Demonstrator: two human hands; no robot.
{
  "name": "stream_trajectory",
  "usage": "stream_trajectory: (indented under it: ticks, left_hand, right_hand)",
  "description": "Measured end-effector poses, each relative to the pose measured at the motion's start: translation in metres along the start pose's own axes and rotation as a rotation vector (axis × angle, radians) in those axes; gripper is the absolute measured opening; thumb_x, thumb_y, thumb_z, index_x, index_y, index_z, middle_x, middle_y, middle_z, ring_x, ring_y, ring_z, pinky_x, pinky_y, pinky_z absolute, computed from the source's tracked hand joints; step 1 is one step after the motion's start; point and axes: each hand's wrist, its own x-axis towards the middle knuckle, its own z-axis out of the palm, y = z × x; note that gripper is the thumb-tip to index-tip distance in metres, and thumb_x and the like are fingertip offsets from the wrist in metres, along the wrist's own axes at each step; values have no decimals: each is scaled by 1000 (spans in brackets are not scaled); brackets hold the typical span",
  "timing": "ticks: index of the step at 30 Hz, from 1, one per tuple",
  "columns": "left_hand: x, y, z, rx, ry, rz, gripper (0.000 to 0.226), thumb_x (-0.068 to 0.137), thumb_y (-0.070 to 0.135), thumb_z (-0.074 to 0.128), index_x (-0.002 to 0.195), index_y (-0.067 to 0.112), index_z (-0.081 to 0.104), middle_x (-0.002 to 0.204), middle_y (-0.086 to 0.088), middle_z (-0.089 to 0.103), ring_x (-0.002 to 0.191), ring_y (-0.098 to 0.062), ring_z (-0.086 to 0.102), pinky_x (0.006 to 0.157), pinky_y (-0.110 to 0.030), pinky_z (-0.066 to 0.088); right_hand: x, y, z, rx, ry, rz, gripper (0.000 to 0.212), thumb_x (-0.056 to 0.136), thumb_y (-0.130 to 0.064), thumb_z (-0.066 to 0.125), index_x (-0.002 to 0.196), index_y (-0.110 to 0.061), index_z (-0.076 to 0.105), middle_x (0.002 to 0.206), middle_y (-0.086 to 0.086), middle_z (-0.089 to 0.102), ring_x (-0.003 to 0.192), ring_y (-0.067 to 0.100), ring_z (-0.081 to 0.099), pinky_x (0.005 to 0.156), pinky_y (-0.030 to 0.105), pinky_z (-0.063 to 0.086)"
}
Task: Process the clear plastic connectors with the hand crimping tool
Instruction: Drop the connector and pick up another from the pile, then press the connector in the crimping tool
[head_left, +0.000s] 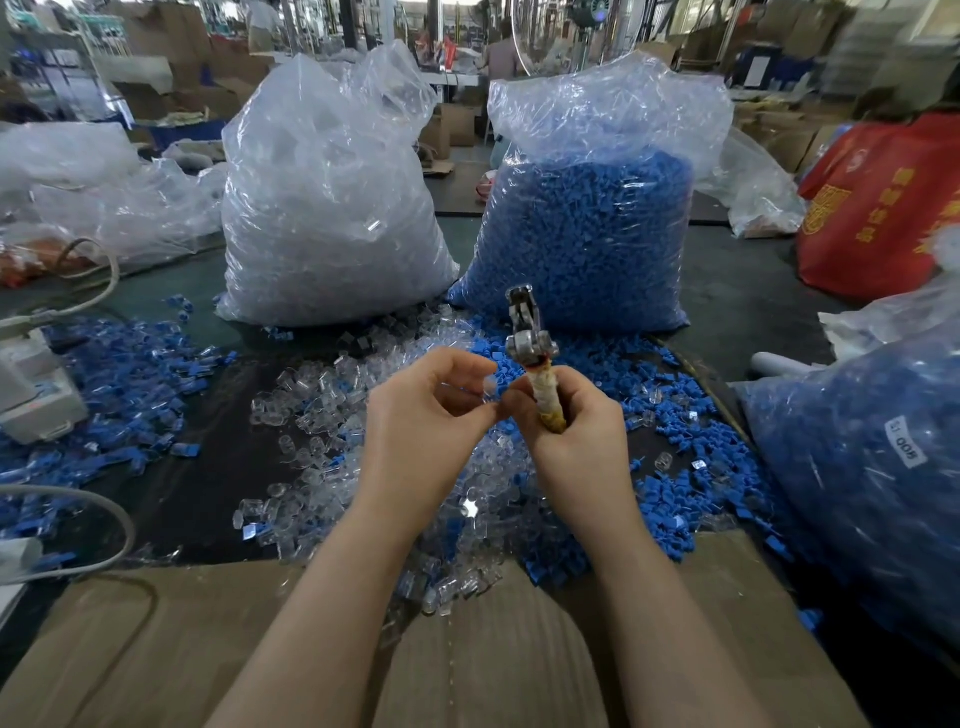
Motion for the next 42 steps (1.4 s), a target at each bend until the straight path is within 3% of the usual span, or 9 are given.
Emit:
stream_trajectory:
  ticks: [5,10,17,21,25,27,31,35,42]
  left_hand:
    - [3,4,-2,-126,-74,-104,28,75,-1,80,93,19,73,85,4,76,79,-9,72,70,-18,57]
    - [4,4,-6,-218,-110,-184,17,77,3,80,89,15,77,83,2,77,81,-9,73,71,-15,54]
    - [4,4,-6,-225,-62,-176,15,77,4,81,85,17,77,81,5,77,77,-6,72,67,-11,52]
    - [4,2,-6,-206,-36,-184,14,78,6,80,86,17,77,82,5,77,79,-8,72,71,-16,55]
    - [5,0,-8,-212,-3,-197,17,79,8,80,89,20,76,83,5,76,78,-7,71,70,-17,55]
    - [6,-1,-10,-250,12,-215,21,79,5,79,94,19,73,84,4,76,80,-10,72,74,-22,57]
    - [8,-2,-11,-296,18,-213,24,80,0,77,97,16,70,85,0,76,81,-11,71,76,-25,58]
    - [8,-2,-11,-276,17,-183,25,80,0,76,95,18,70,88,-1,76,80,-11,71,78,-26,59]
    - [8,-2,-12,-268,13,-147,26,80,-2,76,96,17,69,88,3,77,84,-11,73,74,-21,58]
  right_hand:
    - [1,1,-3,-21,9,-5,13,92,-21,69,87,-10,65,76,13,64,72,35,56,61,45,46]
    - [1,1,-5,-62,-10,-11,13,92,-24,68,90,-12,67,70,6,62,57,10,48,51,23,39]
    - [0,1,-2,-74,-40,6,9,92,-19,68,92,-10,68,65,-6,57,54,2,46,52,15,37]
    - [0,0,-2,-112,-64,-10,9,92,-21,68,94,-11,68,68,0,61,57,4,47,52,19,39]
    - [2,3,-13,-154,-96,30,8,92,-24,67,92,-16,66,72,6,63,59,17,50,57,34,44]
    - [4,5,-21,-194,-122,50,5,91,-23,68,91,-18,66,71,3,63,57,13,50,56,34,43]
    - [5,7,-32,-298,-188,74,7,90,-24,67,91,-18,63,79,5,65,73,31,59,66,46,50]
    - [5,8,-34,-393,-283,117,10,89,-24,66,88,-19,58,74,-1,59,68,24,55,65,45,48]
    - [5,8,-34,-448,-351,158,12,89,-25,66,91,-22,55,87,-1,62,78,25,57,73,45,49]
